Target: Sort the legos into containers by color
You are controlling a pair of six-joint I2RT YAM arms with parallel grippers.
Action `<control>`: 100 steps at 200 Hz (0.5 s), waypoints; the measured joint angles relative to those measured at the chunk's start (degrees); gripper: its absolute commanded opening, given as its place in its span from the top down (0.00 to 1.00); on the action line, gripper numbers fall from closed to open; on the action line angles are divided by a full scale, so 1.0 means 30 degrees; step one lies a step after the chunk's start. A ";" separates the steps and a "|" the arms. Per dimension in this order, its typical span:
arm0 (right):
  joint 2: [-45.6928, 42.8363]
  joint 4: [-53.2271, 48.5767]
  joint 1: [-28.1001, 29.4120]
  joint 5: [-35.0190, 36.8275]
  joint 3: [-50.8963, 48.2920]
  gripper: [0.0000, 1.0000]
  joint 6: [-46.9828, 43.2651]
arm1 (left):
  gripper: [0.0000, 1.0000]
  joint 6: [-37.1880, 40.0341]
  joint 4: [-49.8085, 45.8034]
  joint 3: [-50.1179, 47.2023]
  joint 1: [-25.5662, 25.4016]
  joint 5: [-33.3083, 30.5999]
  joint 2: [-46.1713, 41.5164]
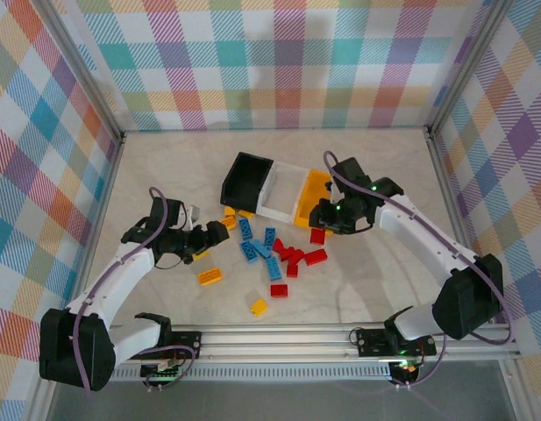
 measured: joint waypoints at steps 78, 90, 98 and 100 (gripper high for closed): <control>0.5566 -0.0925 -0.1639 0.1355 0.5727 0.72 -0.0969 | 0.08 0.0058 -0.0146 0.0000 0.0000 0.0219 0.0000; 0.6579 -0.1115 -0.1829 0.1712 0.6681 0.72 -0.1275 | 0.08 0.0109 -0.0219 0.0000 0.0000 0.0211 0.0000; 0.7227 -0.1224 -0.1931 0.1887 0.7271 0.72 -0.1530 | 0.08 0.0160 -0.0248 0.0000 0.0000 0.0211 0.0000; 0.7395 -0.1260 -0.1960 0.1938 0.7424 0.72 -0.1566 | 0.08 0.0168 -0.0262 0.0000 0.0000 0.0211 0.0000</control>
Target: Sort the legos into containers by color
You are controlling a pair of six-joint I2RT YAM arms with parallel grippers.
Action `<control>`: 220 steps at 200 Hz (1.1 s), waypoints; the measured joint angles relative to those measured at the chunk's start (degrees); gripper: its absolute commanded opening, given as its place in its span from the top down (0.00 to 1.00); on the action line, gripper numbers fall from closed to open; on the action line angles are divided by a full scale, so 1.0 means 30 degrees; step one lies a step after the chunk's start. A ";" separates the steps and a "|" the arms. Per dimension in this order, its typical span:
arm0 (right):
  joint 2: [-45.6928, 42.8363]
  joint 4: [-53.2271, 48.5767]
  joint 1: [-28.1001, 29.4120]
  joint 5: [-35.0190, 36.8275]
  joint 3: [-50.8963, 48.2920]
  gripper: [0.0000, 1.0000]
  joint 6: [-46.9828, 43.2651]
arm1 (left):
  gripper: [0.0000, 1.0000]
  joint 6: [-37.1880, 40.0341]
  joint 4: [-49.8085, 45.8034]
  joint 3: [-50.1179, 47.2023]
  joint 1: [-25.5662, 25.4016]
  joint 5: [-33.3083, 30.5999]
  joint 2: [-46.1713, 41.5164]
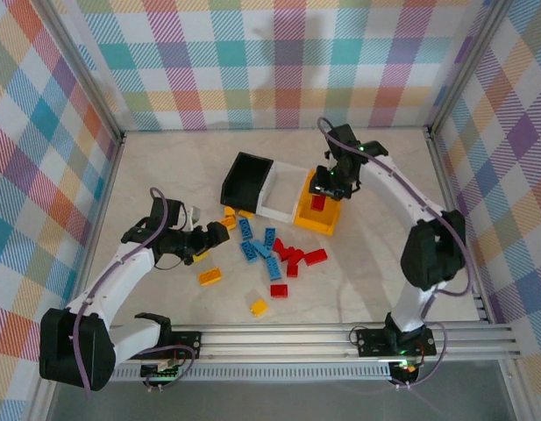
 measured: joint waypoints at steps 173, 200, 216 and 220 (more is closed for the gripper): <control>0.6521 -0.0503 -0.0831 0.1224 0.4102 0.72 -0.1552 | 0.08 0.0299 -0.0452 0.0750 0.0000 -0.0233 0.1661; 0.7147 -0.0510 -0.0831 0.1224 0.4444 0.72 -0.1559 | 0.08 0.0299 -0.0452 0.0750 0.0000 -0.0452 0.1647; 0.7424 -0.0510 -0.0831 0.1217 0.4510 0.71 -0.1559 | 0.08 0.0291 -0.0452 0.0750 0.0000 -0.0612 0.1603; 0.7453 -0.0510 -0.0831 0.1224 0.4510 0.70 -0.1559 | 0.08 0.0284 -0.0452 0.0750 0.0000 -0.0670 0.1574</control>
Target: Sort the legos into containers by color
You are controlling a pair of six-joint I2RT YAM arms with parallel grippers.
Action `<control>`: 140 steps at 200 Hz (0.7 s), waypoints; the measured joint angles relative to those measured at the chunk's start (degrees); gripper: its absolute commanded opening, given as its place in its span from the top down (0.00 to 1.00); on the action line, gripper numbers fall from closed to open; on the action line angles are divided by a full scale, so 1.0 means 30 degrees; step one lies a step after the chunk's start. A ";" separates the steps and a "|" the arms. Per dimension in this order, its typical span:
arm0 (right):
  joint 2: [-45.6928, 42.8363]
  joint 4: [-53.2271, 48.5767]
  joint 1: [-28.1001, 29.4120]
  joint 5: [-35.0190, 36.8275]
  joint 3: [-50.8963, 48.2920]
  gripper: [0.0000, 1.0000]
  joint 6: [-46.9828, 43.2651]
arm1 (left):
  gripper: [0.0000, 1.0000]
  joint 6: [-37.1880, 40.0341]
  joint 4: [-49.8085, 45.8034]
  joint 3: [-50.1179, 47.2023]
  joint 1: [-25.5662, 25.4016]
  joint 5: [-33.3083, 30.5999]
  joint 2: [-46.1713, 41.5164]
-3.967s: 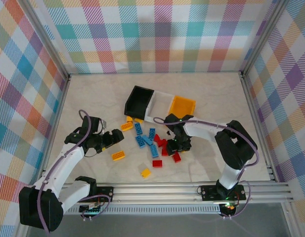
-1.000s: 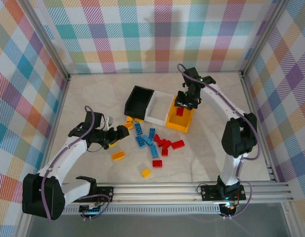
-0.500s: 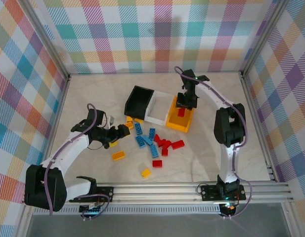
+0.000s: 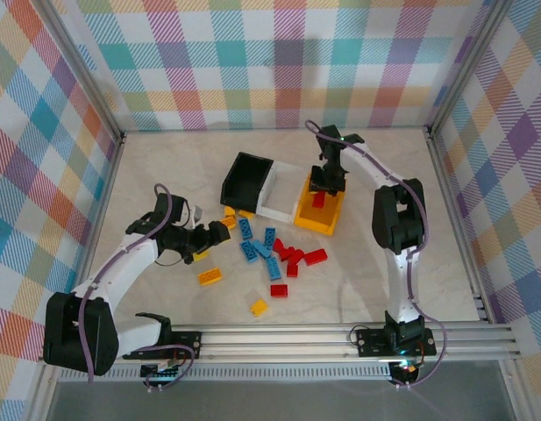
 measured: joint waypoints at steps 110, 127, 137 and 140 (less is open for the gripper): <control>0.0058 -0.0262 -0.0109 -0.0066 0.0000 0.48 -0.0117 | 0.08 -0.0277 0.0000 -0.0007 0.0000 -0.0561 -0.0503; 0.0022 -0.0474 -0.0102 -0.0073 0.0000 0.47 -0.0117 | 0.08 -0.0444 0.0000 -0.0007 0.0000 -0.0619 -0.0663; -0.0051 -0.0597 -0.0102 -0.0058 0.0000 0.47 -0.0117 | 0.08 -0.0474 0.0000 -0.0015 0.0000 -0.0692 -0.0765; -0.0102 -0.0627 -0.0102 -0.0058 0.0000 0.47 -0.0117 | 0.08 -0.0510 0.0000 -0.0015 0.0000 -0.0699 -0.0801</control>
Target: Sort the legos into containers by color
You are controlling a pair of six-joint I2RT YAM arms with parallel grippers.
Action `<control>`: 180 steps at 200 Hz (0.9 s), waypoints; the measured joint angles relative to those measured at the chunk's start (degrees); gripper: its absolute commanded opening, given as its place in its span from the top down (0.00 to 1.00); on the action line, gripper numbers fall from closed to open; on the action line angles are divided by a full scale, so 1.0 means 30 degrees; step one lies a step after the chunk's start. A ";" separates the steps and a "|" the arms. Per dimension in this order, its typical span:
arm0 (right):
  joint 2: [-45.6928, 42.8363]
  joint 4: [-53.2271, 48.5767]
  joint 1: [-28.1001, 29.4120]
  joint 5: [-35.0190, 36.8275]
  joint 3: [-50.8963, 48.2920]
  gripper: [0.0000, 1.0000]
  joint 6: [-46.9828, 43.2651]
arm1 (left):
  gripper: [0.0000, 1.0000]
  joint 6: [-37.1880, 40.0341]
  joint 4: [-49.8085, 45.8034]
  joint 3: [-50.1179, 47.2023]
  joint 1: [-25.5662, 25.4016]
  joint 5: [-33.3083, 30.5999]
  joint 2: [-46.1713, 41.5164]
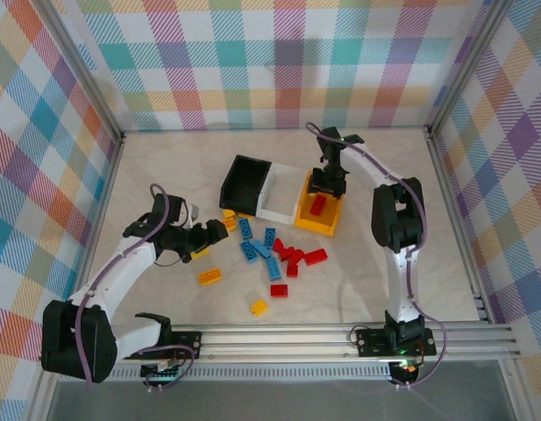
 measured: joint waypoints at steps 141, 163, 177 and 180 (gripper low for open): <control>-1.6670 0.1617 0.3410 -0.1814 -1.7580 0.06 0.8874 | 0.09 -0.0444 0.0612 -0.0255 -0.0211 0.0080 -0.0226; -1.8170 0.2055 0.4386 -0.1326 -1.8841 0.09 1.3471 | 0.10 -0.0525 0.0714 -0.0255 -0.0372 0.0168 -0.0204; -1.8127 0.2193 0.4626 -0.0903 -1.8593 0.10 1.5679 | 0.10 -0.0517 0.0707 -0.0255 -0.0408 0.0160 -0.0197; -1.8039 0.2178 0.4634 -0.0780 -1.8491 0.11 1.6043 | 0.10 -0.0517 0.0707 -0.0255 -0.0423 0.0160 -0.0197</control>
